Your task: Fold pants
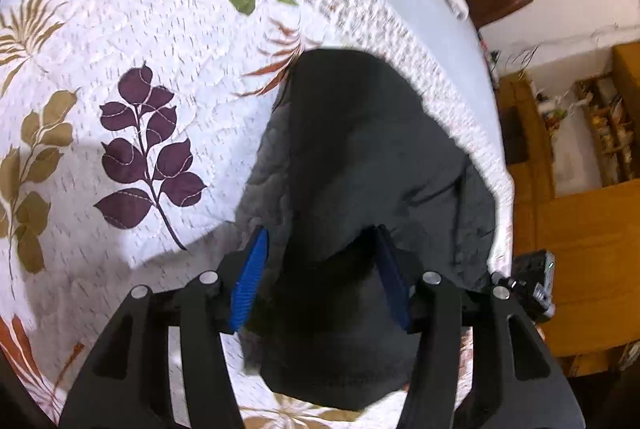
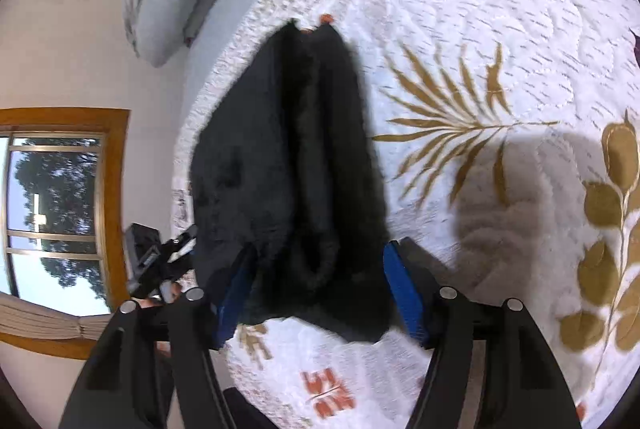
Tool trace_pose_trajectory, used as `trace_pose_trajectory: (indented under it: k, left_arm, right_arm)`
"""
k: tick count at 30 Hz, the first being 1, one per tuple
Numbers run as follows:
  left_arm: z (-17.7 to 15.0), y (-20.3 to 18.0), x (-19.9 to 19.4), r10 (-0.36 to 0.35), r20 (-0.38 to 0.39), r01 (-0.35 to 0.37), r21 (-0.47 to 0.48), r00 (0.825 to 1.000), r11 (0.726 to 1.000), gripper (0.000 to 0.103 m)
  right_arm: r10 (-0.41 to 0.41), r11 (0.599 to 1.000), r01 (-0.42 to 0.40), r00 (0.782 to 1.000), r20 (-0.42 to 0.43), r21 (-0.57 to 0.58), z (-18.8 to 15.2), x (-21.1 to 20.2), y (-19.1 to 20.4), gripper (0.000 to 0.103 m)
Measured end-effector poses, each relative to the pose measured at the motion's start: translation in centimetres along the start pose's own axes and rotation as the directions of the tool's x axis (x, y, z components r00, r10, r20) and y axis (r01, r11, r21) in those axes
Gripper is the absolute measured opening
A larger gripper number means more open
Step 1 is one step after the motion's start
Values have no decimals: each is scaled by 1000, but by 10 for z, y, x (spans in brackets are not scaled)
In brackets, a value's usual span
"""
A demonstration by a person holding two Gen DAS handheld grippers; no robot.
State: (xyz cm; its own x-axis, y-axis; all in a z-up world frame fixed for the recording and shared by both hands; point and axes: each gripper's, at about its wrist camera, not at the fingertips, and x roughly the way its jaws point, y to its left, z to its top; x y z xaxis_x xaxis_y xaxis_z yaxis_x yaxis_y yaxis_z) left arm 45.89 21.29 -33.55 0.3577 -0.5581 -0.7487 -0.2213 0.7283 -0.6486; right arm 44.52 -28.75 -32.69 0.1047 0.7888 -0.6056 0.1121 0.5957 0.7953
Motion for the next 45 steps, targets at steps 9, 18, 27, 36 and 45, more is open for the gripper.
trace_pose_trajectory:
  k: [9, 18, 27, 36, 45]
  left_arm:
    - [-64, -15, -120, -21, 225, 14, 30, 974, 999, 92]
    - [-174, -94, -223, 168, 422, -271, 197, 891, 942, 100]
    - [-304, -188, -292, 291, 544, -503, 291, 787, 814, 100]
    - [-425, -225, -341, 295, 530, -500, 298, 795, 813, 100]
    - [-495, -244, -387, 282, 592, -546, 331, 755, 770, 100]
  right_arm:
    - [-100, 983, 131, 969, 227, -126, -41, -77, 63, 100]
    - [-285, 884, 416, 842, 458, -215, -171, -141, 142, 99]
    - [-281, 777, 533, 770, 573, -336, -310, -190, 221, 99]
    - [-300, 675, 645, 683, 666, -358, -431, -227, 285, 99]
    - [-326, 630, 702, 628, 707, -333, -495, -242, 316, 99]
